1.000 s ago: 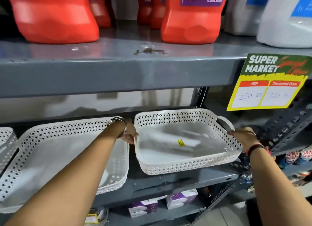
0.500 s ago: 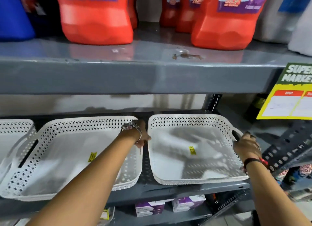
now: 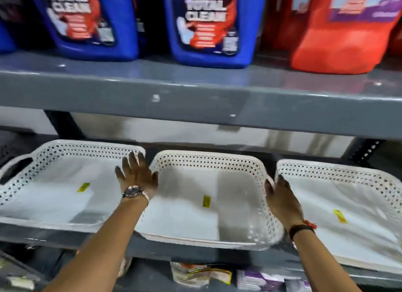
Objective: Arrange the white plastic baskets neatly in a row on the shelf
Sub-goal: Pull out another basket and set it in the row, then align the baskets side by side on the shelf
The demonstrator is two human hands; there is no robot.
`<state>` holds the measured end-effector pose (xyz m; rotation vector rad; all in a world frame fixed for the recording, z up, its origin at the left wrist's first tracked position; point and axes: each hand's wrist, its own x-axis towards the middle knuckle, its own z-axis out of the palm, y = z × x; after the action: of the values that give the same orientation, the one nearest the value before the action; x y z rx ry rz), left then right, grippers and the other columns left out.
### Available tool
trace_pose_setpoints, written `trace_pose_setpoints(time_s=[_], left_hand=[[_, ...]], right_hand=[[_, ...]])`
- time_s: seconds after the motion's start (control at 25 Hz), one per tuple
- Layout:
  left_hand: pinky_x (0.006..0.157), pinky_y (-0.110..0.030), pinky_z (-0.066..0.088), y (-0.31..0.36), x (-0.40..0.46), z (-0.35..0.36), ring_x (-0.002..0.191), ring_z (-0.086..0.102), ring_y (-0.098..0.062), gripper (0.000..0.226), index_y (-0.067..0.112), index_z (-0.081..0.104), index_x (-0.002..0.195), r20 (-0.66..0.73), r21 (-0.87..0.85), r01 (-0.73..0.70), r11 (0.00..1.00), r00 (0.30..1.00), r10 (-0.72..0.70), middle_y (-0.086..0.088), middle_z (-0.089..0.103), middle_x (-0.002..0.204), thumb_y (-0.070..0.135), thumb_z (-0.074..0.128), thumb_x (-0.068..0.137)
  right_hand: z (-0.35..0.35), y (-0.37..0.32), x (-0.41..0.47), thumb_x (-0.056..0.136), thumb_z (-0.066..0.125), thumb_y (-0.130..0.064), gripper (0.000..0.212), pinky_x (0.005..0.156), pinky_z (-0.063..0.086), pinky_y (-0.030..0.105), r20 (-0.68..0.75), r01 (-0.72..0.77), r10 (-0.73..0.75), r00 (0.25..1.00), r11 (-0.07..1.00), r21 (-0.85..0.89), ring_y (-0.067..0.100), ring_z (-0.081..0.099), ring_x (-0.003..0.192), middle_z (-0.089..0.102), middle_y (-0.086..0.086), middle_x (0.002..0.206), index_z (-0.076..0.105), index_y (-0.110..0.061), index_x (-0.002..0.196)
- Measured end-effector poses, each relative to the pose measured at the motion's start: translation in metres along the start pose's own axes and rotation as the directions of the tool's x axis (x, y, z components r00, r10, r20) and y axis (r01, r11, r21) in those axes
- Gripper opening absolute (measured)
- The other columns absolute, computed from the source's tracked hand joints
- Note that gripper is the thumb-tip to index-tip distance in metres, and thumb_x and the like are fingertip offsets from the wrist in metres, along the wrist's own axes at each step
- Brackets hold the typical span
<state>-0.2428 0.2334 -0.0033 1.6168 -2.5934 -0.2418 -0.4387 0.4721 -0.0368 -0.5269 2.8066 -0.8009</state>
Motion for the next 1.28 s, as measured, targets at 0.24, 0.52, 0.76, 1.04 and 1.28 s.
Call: trace_pose_setpoints(time_s=[0.24, 0.52, 0.76, 1.04, 1.28], left_hand=[[0.101, -0.042, 0.042, -0.031, 0.014, 0.022, 0.126, 0.051, -0.035, 0.051, 0.004, 0.027, 0.142, 0.183, -0.139, -0.009, 0.990, 0.982, 0.035, -0.019, 0.049, 0.140, 0.034, 0.020, 0.100], [0.101, -0.042, 0.042, -0.023, 0.017, 0.023, 0.130, 0.044, -0.032, 0.058, 0.005, 0.007, 0.149, 0.165, -0.076, -0.092, 0.993, 0.981, 0.104, -0.012, 0.033, 0.151, 0.007, 0.030, 0.096], [0.107, -0.041, 0.042, -0.018, 0.032, 0.034, 0.134, 0.040, -0.034, 0.069, 0.002, 0.007, 0.150, 0.143, -0.128, -0.180, 0.975, 0.970, 0.198, -0.013, 0.017, 0.157, -0.012, 0.034, 0.088], [0.103, -0.043, 0.042, 0.002, 0.059, 0.037, 0.129, 0.045, -0.038, 0.062, 0.001, 0.009, 0.149, 0.086, -0.082, -0.238, 0.968, 0.966, 0.244, -0.018, 0.022, 0.153, -0.009, 0.028, 0.091], [0.101, -0.049, 0.042, 0.005, 0.063, 0.039, 0.125, 0.047, -0.042, 0.059, 0.001, 0.018, 0.148, 0.074, -0.141, -0.214, 0.967, 0.971, 0.226, -0.020, 0.029, 0.148, -0.009, 0.030, 0.090]], right_hand=[[0.007, -0.005, -0.007, 0.096, 0.031, -0.011, 0.050, 0.107, 0.038, 0.042, -0.071, 0.023, -0.031, 0.997, 0.994, -0.111, 0.034, 0.040, 0.131, 0.034, 0.018, 0.148, 0.021, -0.003, 0.144], [0.008, -0.005, -0.006, 0.091, 0.031, 0.002, 0.054, 0.105, 0.038, 0.038, -0.040, 0.084, -0.093, 0.995, 0.977, -0.197, 0.032, 0.042, 0.130, 0.036, 0.018, 0.146, 0.021, -0.003, 0.144], [0.011, -0.006, -0.003, 0.086, 0.032, 0.010, 0.060, 0.104, 0.041, 0.039, -0.047, 0.104, -0.120, 0.992, 0.960, -0.261, 0.034, 0.042, 0.130, 0.033, 0.019, 0.147, 0.020, -0.001, 0.144], [0.012, -0.014, 0.032, 0.082, 0.030, 0.017, 0.062, 0.103, 0.039, 0.043, -0.066, 0.135, -0.156, 0.986, 0.959, -0.251, 0.040, 0.042, 0.127, 0.035, 0.025, 0.145, 0.024, 0.003, 0.142], [0.013, -0.014, 0.042, 0.081, 0.031, 0.017, 0.061, 0.107, 0.035, 0.041, -0.075, 0.129, -0.149, 0.986, 0.966, -0.225, 0.038, 0.038, 0.131, 0.037, 0.026, 0.143, 0.025, 0.005, 0.141]])
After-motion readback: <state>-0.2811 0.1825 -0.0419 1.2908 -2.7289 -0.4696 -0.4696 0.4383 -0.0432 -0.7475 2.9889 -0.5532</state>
